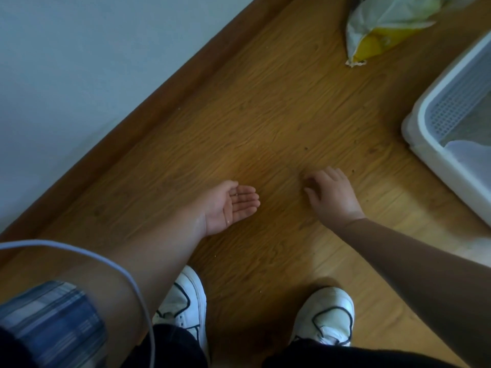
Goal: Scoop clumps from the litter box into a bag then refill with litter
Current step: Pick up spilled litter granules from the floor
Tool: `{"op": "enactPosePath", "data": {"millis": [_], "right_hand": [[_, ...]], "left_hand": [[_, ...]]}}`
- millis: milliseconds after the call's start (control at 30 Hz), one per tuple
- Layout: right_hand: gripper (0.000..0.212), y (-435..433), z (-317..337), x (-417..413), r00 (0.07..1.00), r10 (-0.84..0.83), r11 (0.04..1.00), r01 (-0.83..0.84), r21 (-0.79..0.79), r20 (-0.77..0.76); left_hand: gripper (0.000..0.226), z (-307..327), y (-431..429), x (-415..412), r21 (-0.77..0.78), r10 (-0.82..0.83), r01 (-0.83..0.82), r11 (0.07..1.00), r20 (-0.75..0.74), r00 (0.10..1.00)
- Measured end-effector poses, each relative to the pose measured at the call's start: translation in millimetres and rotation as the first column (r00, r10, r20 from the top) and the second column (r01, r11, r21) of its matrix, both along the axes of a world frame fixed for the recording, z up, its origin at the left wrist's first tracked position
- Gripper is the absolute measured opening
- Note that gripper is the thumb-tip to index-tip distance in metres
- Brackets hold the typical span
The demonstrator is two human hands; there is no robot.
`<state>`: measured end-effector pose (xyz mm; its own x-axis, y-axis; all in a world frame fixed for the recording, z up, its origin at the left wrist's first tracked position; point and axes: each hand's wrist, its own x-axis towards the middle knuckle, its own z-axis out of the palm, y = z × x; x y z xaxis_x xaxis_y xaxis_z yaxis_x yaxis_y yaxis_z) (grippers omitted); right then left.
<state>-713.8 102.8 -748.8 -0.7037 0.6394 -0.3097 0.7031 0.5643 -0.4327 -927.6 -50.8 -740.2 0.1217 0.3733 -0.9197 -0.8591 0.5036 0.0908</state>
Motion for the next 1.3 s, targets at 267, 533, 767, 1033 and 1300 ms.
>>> {"op": "enactPosePath", "data": {"millis": [267, 533, 767, 1033, 1300], "right_hand": [[0.016, -17.7, -5.4, -5.0, 0.959, 0.28, 0.96, -0.281, 0.01, 0.052], [0.012, -20.6, -8.3, -7.9, 0.956, 0.282, 0.958, -0.285, 0.028, 0.079], [0.014, -21.7, -7.7, -1.4, 0.958, 0.251, 0.954, -0.269, 0.135, 0.138], [0.021, -25.7, -5.0, -6.0, 0.936, 0.276, 0.934, -0.315, 0.168, 0.219], [0.004, -40.2, 37.1, -6.8, 0.958, 0.067, 0.995, -0.086, -0.058, -0.28]], "left_hand": [[0.043, -3.9, -2.6, -4.6, -0.042, -0.08, 0.077, 0.996, -0.053, 0.995], [0.042, 6.7, -4.4, -9.3, -0.016, -0.073, 0.072, 0.997, -0.051, 0.996], [0.042, 5.4, 0.9, -2.8, -0.004, -0.094, 0.094, 0.996, -0.068, 0.993], [0.043, 1.9, -1.7, 3.5, -0.029, -0.158, 0.156, 0.987, -0.102, 0.982], [0.046, 0.5, 21.0, 39.1, 0.114, -0.116, 0.11, 0.987, 0.044, 0.992]]}}
